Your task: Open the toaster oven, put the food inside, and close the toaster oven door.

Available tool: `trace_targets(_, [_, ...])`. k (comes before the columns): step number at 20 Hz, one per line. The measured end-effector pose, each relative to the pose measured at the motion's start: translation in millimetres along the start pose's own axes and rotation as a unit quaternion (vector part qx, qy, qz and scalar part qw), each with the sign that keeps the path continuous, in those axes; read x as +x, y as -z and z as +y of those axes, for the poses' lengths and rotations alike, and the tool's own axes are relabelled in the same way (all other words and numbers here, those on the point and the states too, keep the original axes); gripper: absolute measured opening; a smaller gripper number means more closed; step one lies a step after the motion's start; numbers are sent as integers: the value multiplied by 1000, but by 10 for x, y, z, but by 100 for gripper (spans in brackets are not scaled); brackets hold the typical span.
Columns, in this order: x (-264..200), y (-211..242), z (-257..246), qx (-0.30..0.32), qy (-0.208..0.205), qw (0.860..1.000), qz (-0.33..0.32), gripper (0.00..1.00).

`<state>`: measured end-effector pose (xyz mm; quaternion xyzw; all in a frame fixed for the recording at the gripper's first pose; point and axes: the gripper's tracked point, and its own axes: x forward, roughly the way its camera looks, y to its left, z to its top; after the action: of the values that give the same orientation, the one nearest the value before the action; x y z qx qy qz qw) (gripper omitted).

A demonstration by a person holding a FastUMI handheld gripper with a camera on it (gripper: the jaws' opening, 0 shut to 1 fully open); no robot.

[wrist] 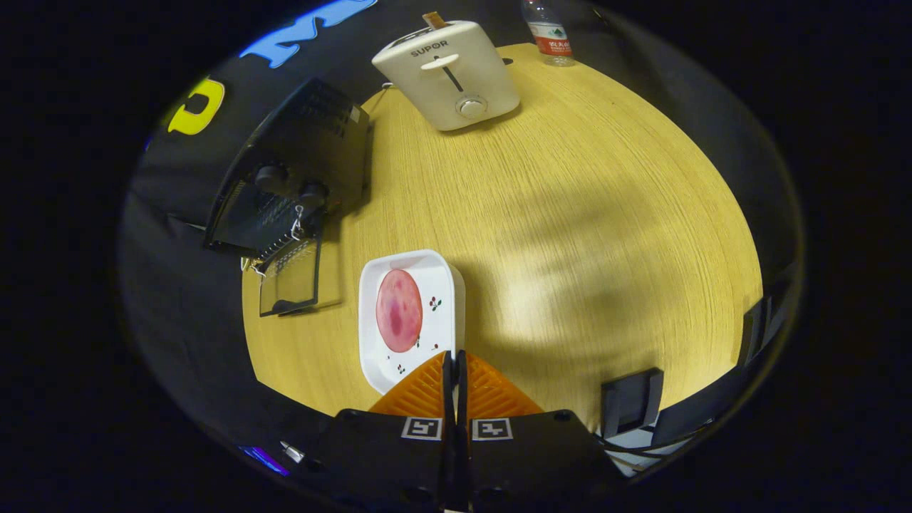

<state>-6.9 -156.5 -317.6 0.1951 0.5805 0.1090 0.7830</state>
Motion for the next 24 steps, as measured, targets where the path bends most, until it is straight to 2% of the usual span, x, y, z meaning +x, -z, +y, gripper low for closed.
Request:
trace_targets(6, [-260, 296, 643, 46, -54, 996, -47, 1])
trace_targets(12, [-466, 606, 1403, 87, -128, 986, -64, 1])
trace_targets(15, [-474, 608, 1597, 77, -126, 987, -71, 1])
trace_targets(18, [-420, 557, 1873, 77, -140, 985, -71, 1])
trace_targets(24, [-88, 418, 2331, 80, -156, 982, -68, 1])
